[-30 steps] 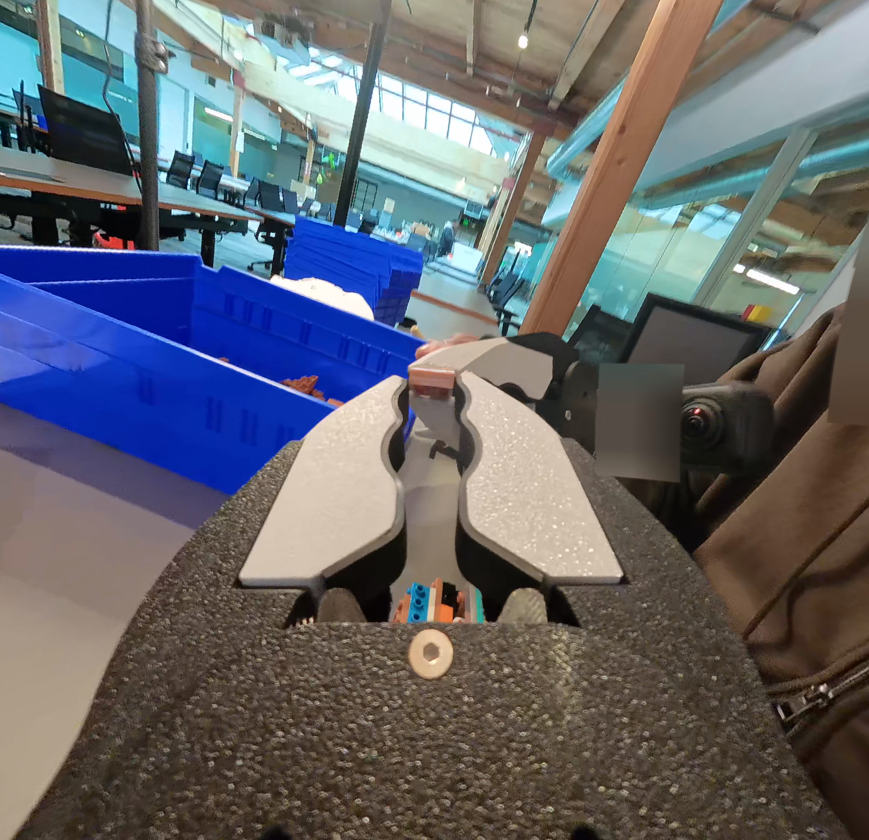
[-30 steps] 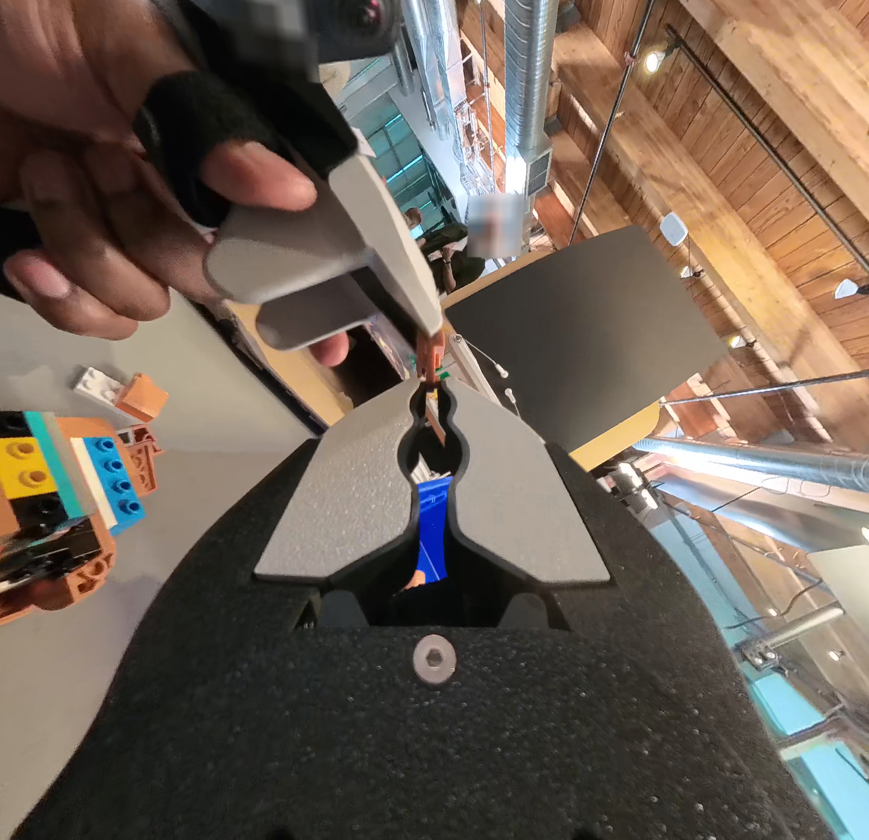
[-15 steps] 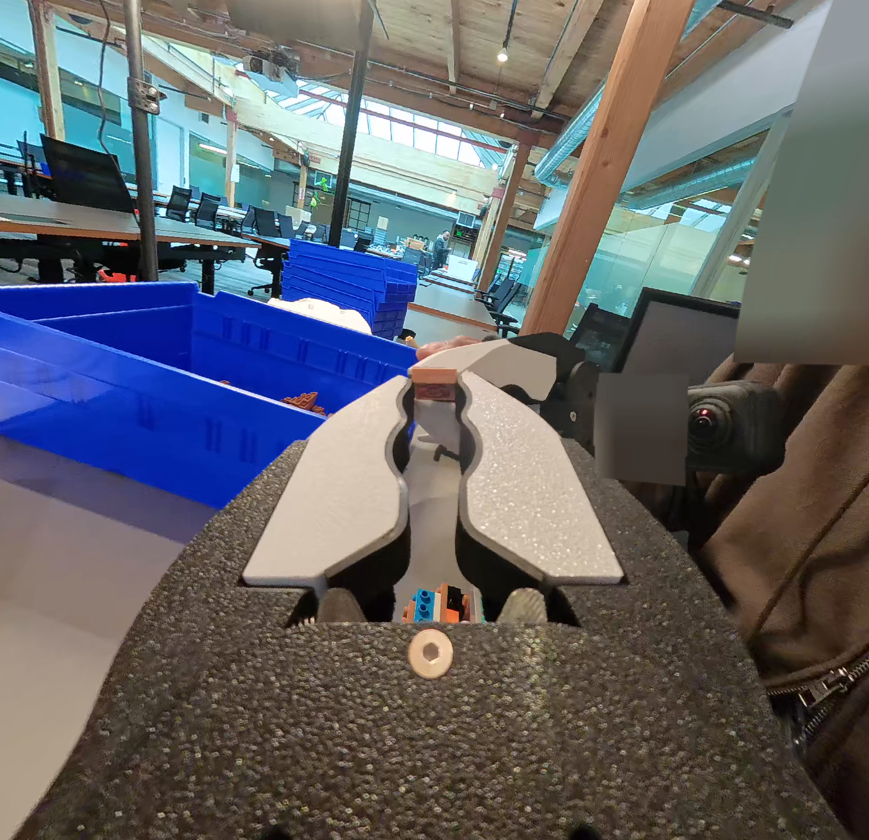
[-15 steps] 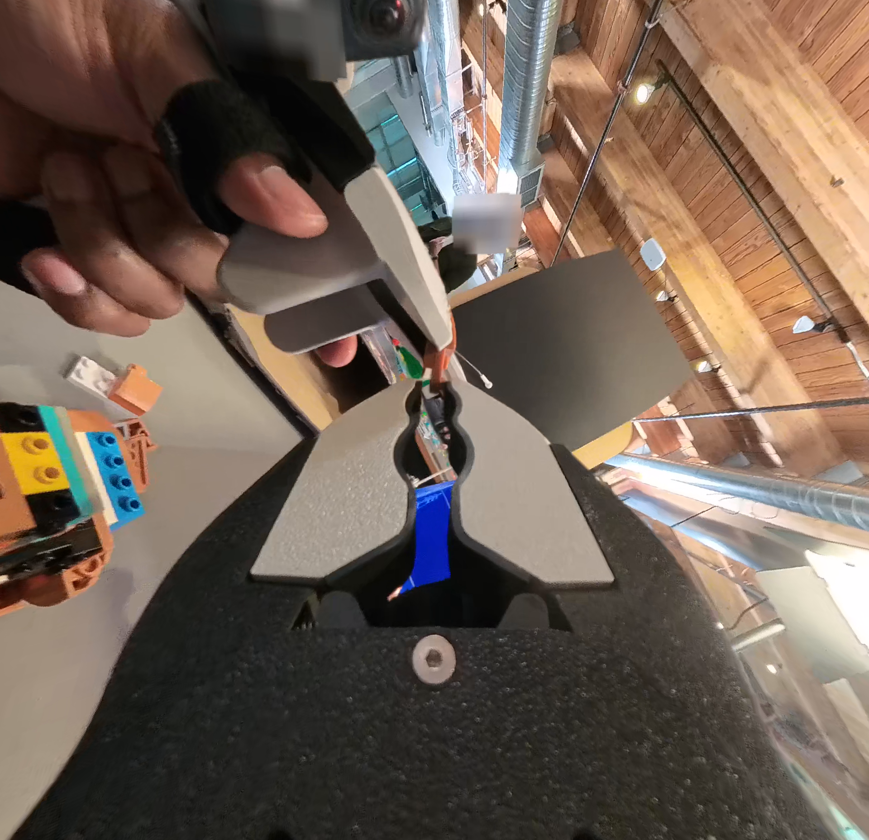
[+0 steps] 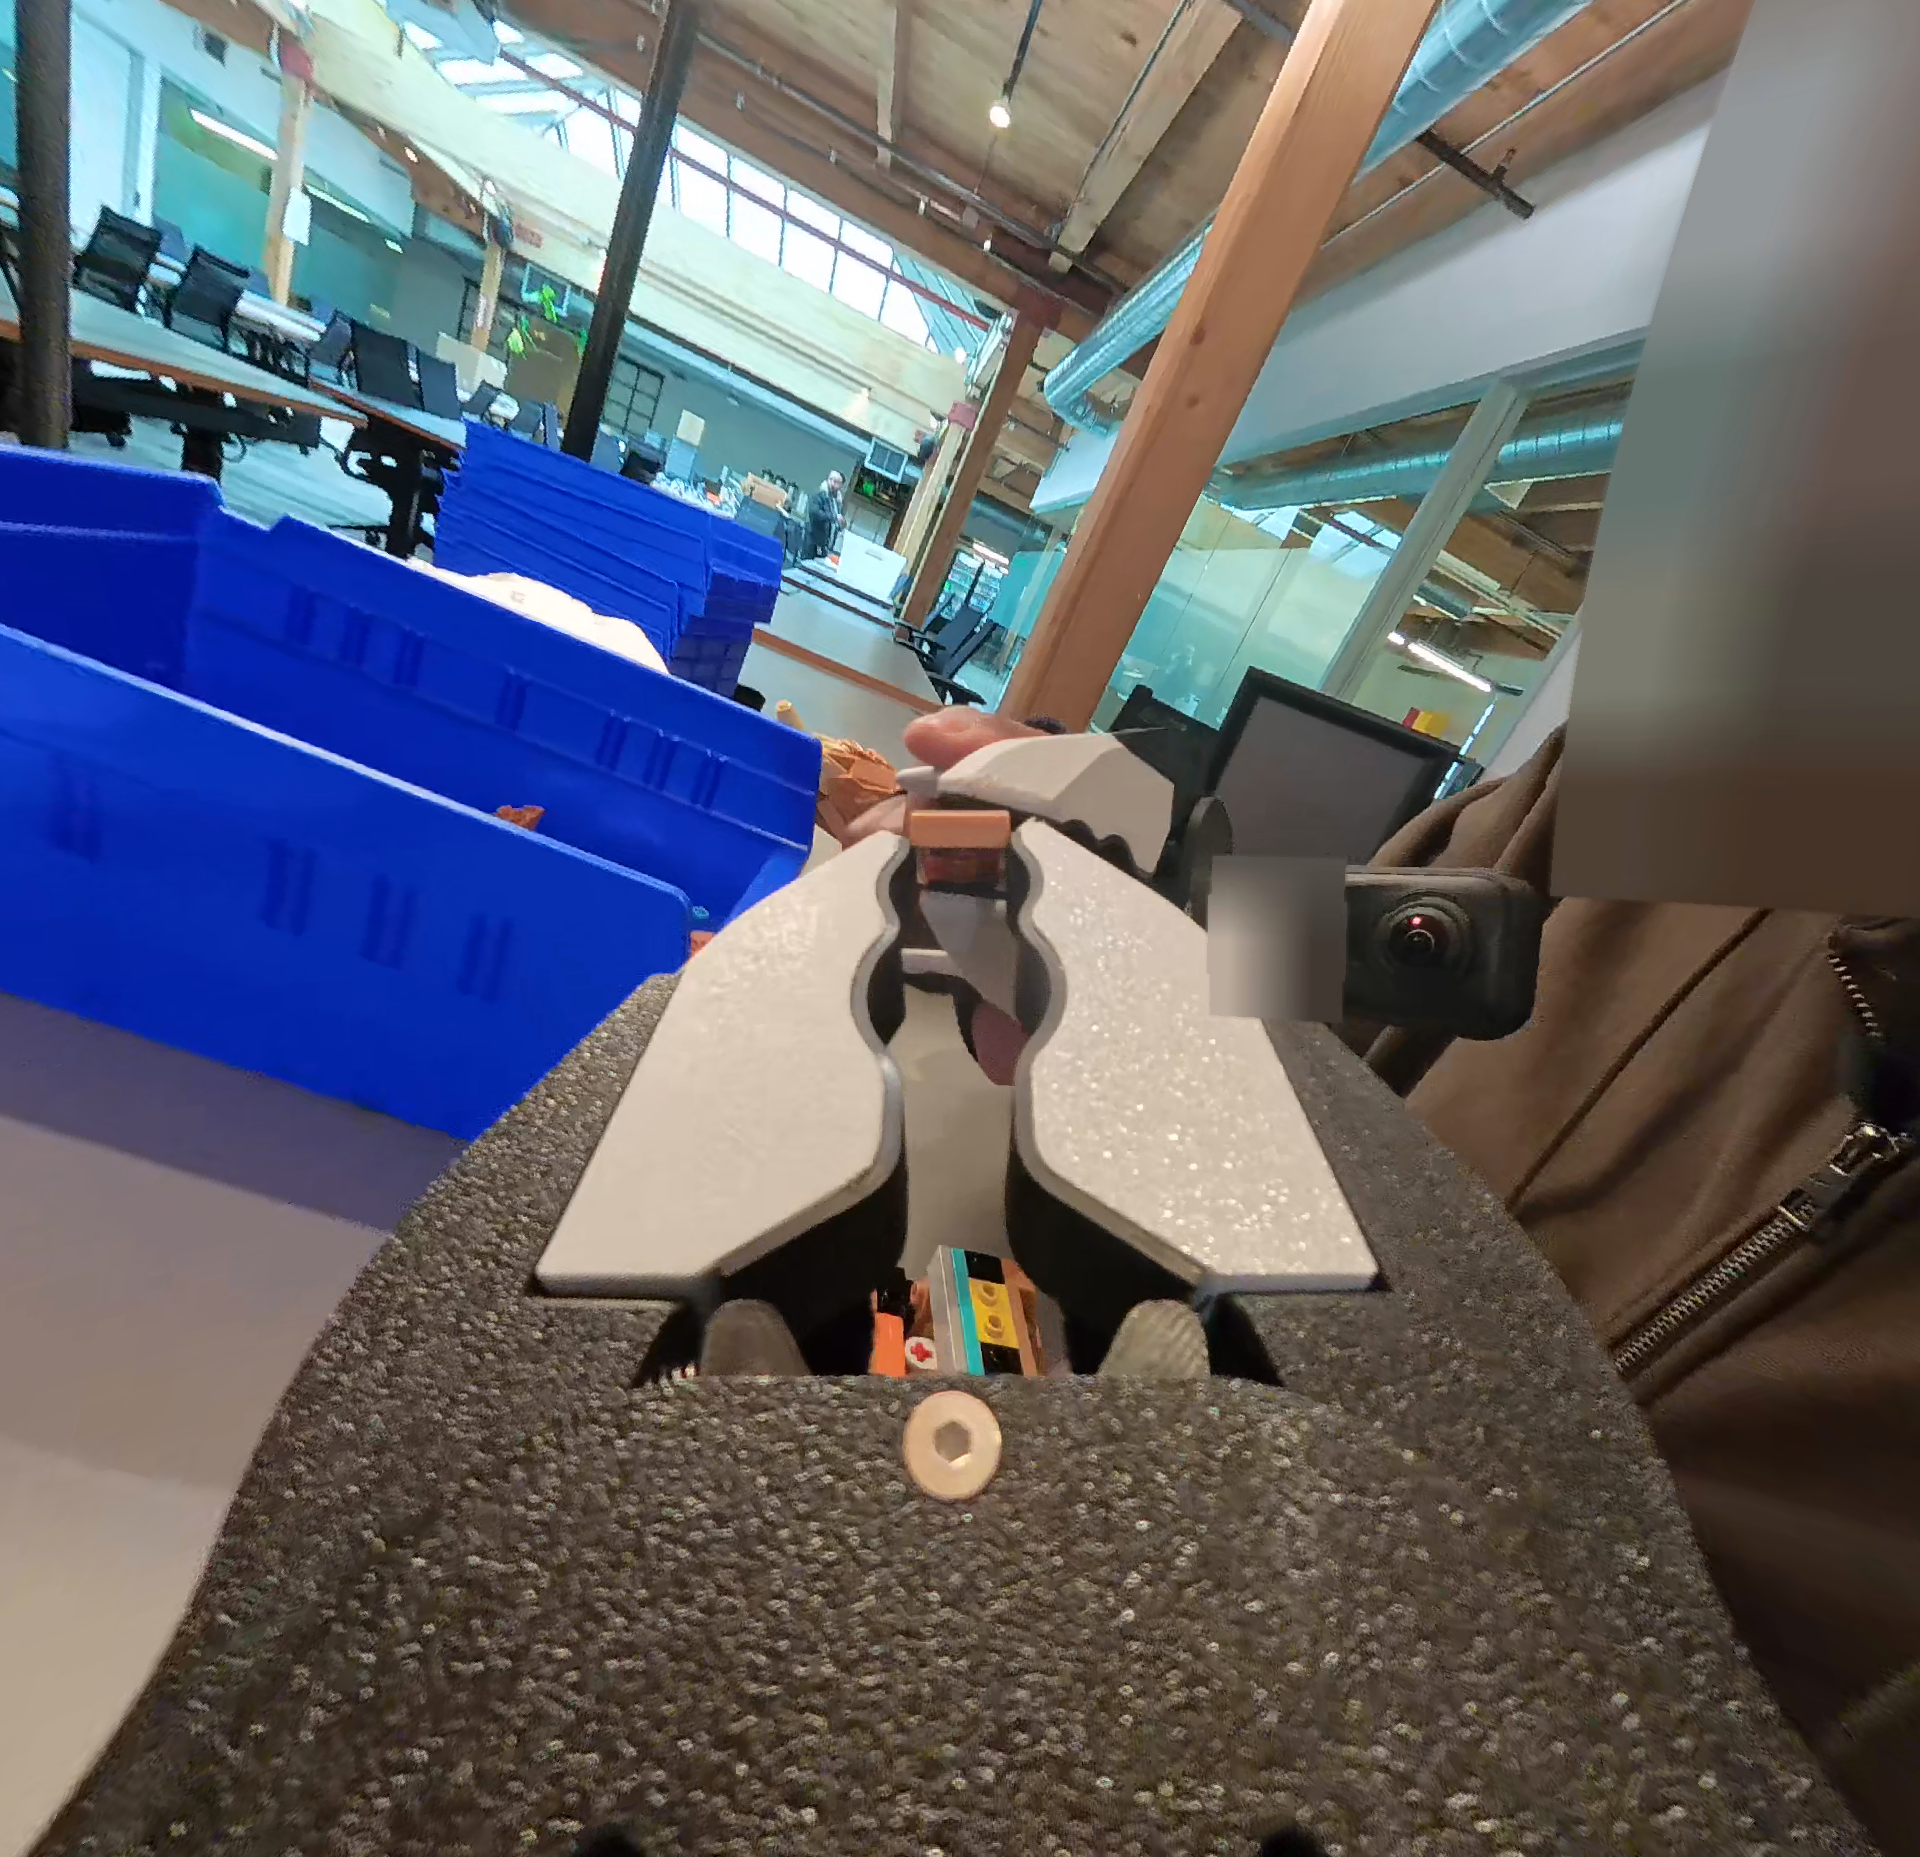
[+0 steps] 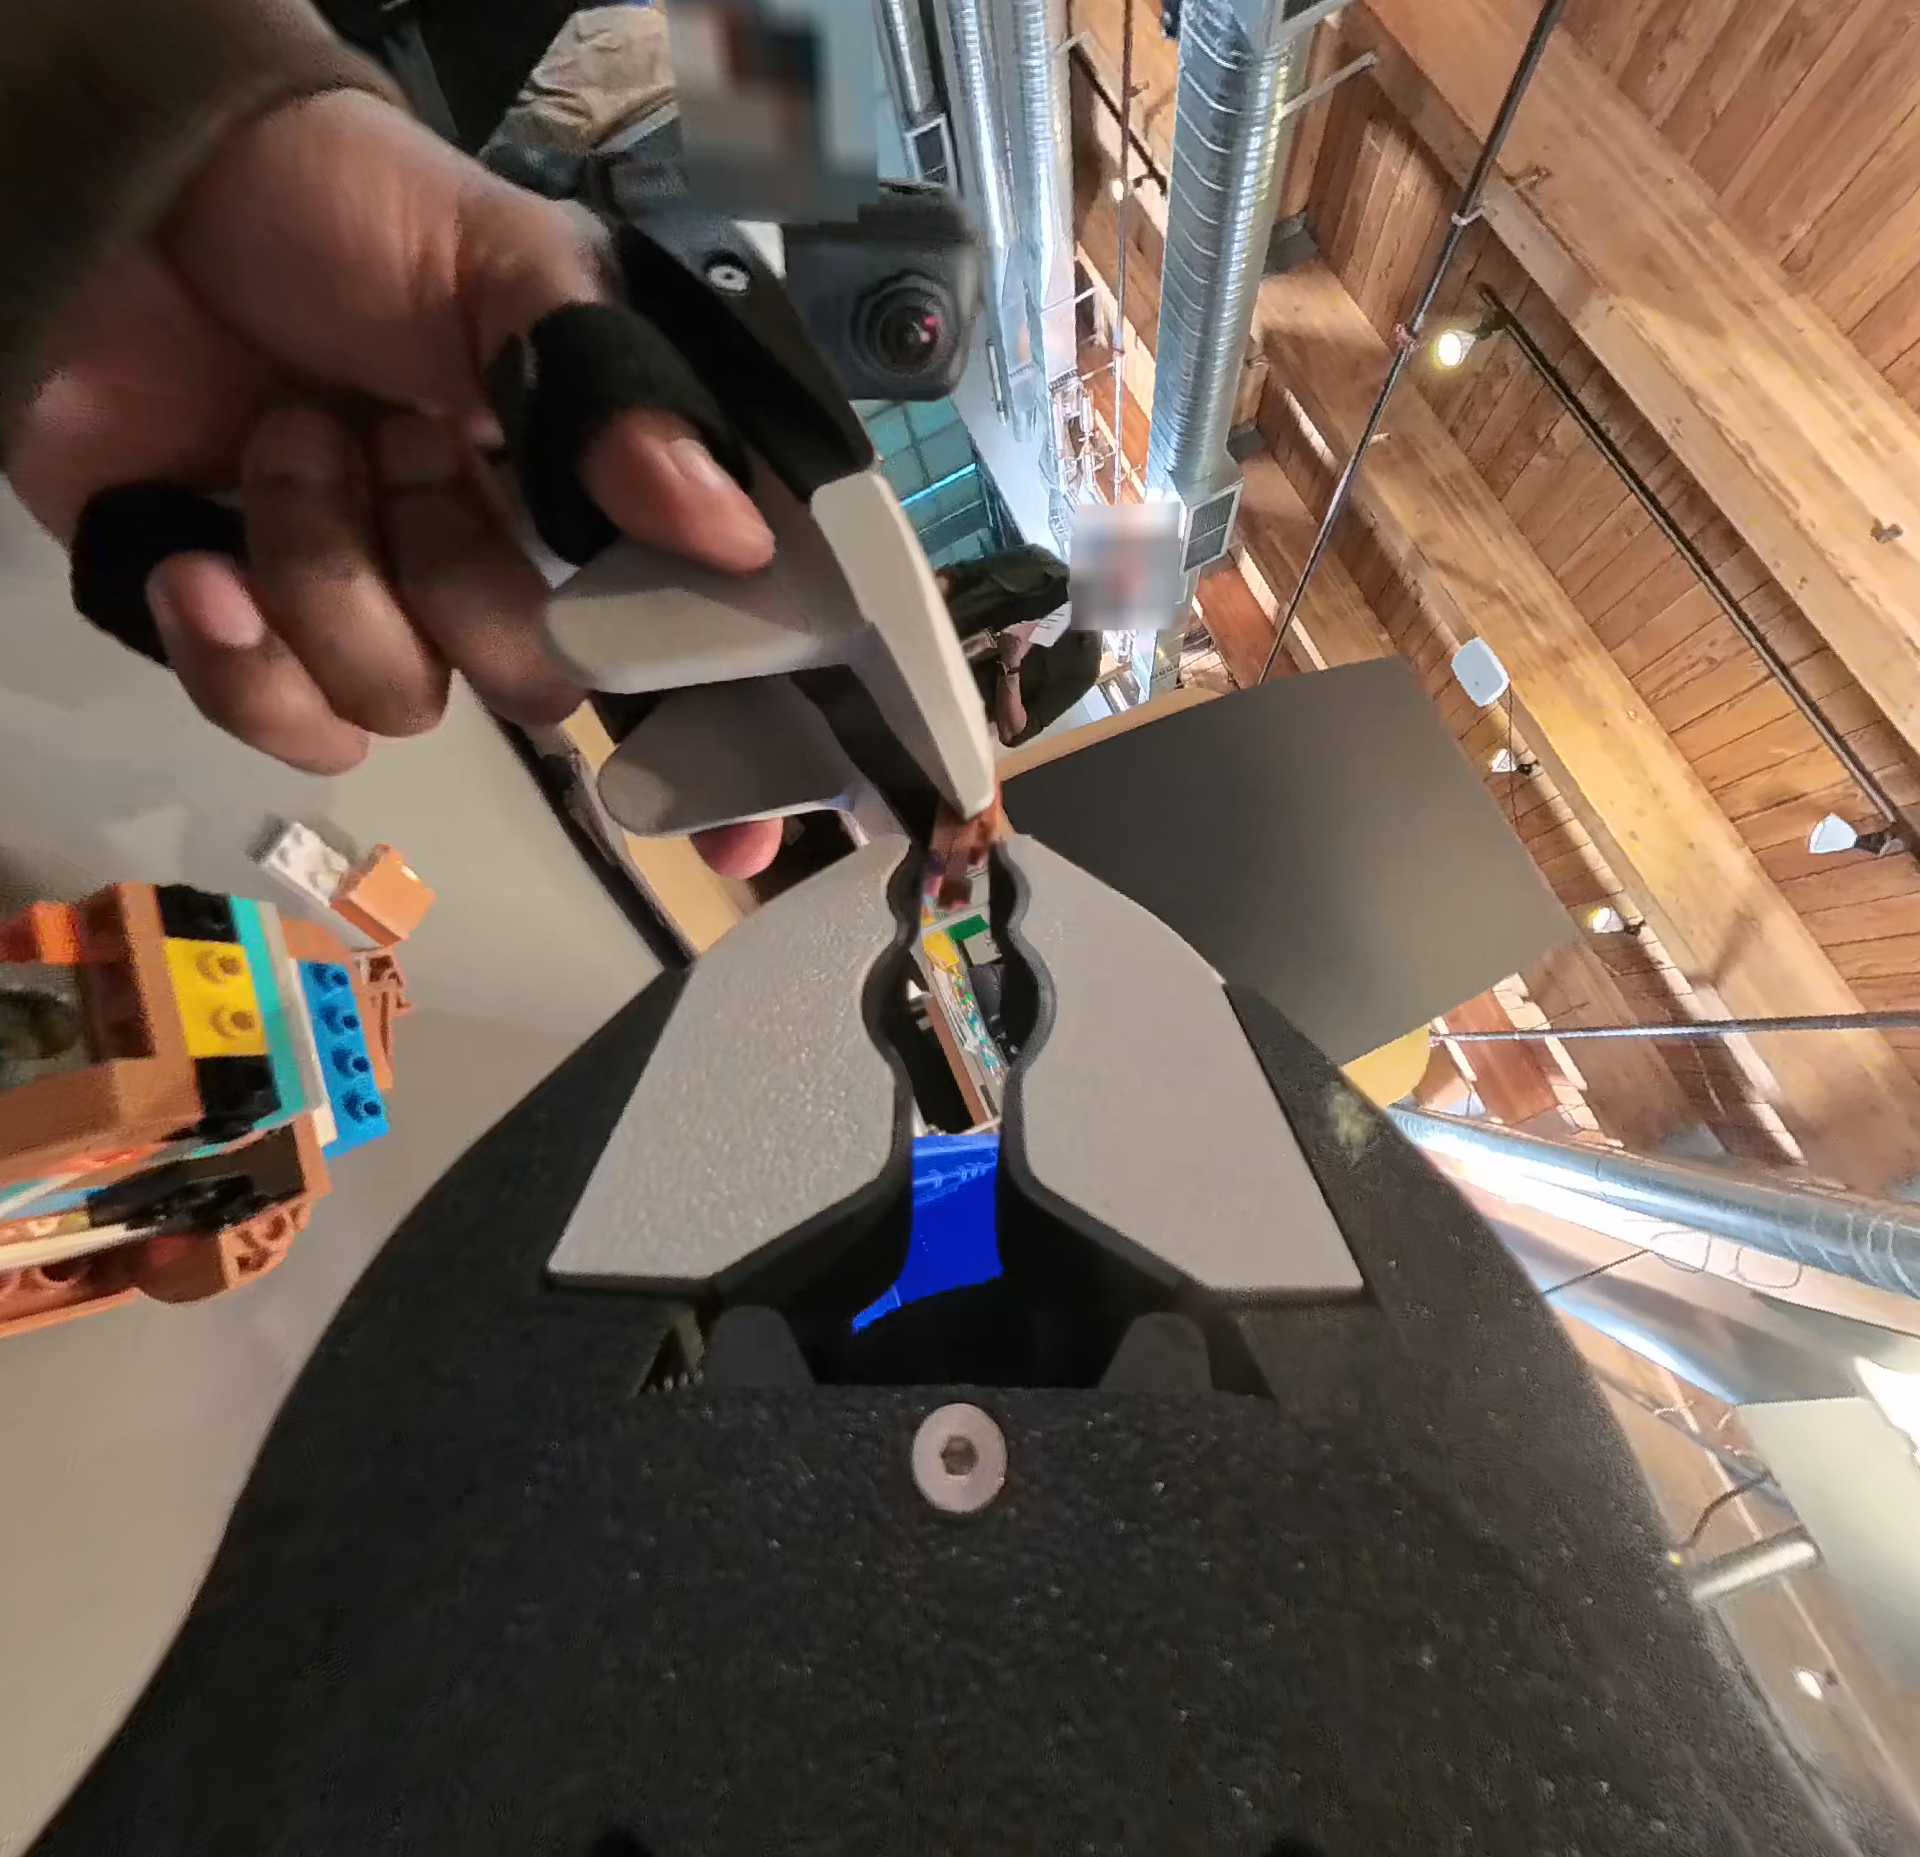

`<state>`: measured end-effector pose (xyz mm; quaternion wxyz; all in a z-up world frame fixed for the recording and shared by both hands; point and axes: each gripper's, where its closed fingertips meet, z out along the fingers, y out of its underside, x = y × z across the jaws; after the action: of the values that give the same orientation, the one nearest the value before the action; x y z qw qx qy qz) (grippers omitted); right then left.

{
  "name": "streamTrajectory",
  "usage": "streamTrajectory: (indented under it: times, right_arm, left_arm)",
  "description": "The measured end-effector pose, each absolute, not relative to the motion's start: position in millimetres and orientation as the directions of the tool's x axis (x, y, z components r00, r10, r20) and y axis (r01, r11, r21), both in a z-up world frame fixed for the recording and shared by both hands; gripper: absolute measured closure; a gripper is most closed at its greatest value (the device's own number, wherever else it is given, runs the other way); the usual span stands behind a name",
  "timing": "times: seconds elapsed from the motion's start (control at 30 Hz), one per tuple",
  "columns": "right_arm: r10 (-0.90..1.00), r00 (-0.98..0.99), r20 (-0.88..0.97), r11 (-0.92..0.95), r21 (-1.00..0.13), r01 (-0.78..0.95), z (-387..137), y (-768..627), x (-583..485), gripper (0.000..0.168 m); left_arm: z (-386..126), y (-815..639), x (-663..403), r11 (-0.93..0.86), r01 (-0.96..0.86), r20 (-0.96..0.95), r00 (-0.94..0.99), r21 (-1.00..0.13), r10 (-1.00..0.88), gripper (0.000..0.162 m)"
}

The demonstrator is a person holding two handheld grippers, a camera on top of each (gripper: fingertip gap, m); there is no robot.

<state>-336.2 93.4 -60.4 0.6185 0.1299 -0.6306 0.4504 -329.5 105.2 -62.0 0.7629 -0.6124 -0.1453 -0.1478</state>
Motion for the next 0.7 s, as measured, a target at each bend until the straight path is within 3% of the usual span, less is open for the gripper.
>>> streamTrajectory:
  times: [0.43, 0.57, 0.7]
  right_arm:
    - [0.216, -0.218, 0.952, 0.557, -0.304, -0.773, -75.1, 93.4, -328.3, 0.157]
    - [0.291, -0.274, 0.917, 0.56, -0.396, -0.728, -72.1, 95.1, -335.4, 0.157]
    - [0.423, -0.341, 0.839, 0.543, -0.537, -0.646, -67.9, 98.2, -345.7, 0.161]
  left_arm:
    - [-76.9, 105.4, -321.4, -0.043, 0.265, 0.263, 0.964, -0.963, 0.046, 0.146]
    - [-74.2, 106.5, -327.0, -0.023, 0.223, 0.219, 0.97, -0.975, 0.108, 0.145]
    - [-70.4, 108.5, -333.4, 0.06, 0.289, 0.295, 0.947, -0.955, 0.128, 0.141]
